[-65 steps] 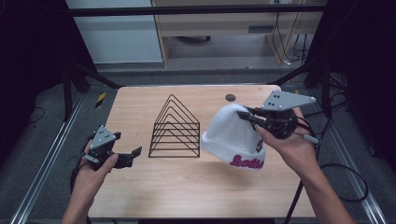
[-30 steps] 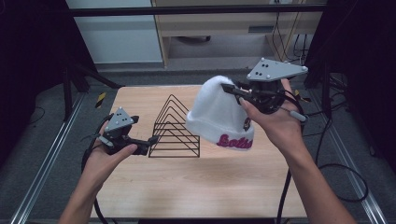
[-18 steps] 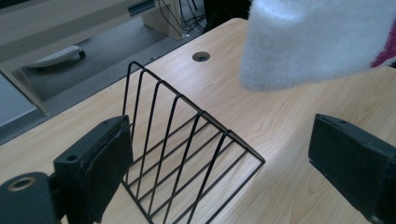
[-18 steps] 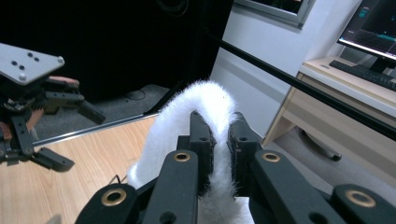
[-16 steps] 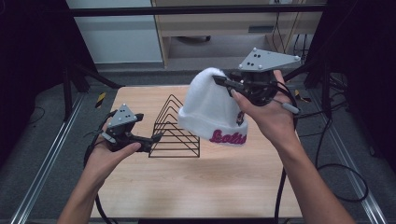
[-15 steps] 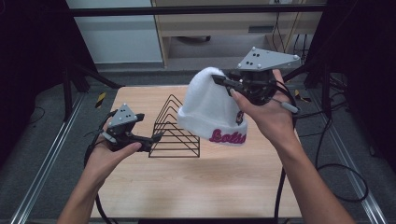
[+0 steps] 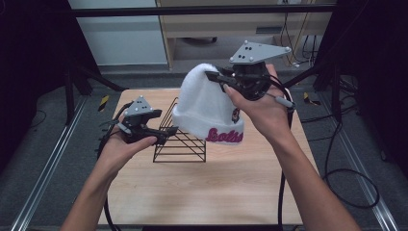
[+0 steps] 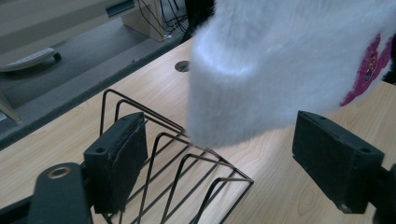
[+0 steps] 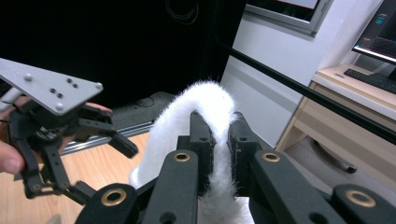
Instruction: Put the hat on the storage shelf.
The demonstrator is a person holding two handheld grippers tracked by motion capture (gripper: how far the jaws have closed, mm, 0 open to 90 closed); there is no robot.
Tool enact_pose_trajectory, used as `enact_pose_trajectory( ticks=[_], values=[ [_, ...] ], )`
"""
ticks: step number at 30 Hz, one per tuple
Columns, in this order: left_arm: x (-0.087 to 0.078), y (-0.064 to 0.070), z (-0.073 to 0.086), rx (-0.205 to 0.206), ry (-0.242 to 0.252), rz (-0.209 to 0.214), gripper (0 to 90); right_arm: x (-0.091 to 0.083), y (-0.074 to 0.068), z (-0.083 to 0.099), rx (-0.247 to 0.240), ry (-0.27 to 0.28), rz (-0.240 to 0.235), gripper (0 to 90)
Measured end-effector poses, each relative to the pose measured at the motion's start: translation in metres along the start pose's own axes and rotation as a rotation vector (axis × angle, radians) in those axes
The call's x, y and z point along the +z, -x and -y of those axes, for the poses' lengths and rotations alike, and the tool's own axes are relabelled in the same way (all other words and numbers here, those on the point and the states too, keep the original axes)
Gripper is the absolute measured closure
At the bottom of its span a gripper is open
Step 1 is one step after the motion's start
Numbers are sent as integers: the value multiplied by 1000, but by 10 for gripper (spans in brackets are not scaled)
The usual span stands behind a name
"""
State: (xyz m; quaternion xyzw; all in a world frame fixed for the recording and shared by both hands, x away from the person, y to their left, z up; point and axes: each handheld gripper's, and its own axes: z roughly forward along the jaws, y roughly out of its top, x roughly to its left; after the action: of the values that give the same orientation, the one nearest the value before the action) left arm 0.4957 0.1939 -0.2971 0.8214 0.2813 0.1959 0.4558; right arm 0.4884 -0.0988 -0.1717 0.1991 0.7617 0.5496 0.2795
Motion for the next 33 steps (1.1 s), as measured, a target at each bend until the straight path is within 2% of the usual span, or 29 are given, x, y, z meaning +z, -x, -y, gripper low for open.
enact_pose_trajectory(
  ticks=[5,12,17,25,33],
  values=[
    [9,-1,-4,-1,-8,24,217,5,-1,0,6,1,-8,836],
    [17,3,-7,1,-5,30,259,8,-2,0,9,3,-19,835],
    [20,4,-9,0,-5,26,386,8,-3,0,10,8,-26,835],
    [23,3,-16,-10,-23,0,688,8,1,0,16,12,-24,835],
    [19,1,-19,-22,4,-47,718,9,10,1,27,14,-15,834]
  ],
)
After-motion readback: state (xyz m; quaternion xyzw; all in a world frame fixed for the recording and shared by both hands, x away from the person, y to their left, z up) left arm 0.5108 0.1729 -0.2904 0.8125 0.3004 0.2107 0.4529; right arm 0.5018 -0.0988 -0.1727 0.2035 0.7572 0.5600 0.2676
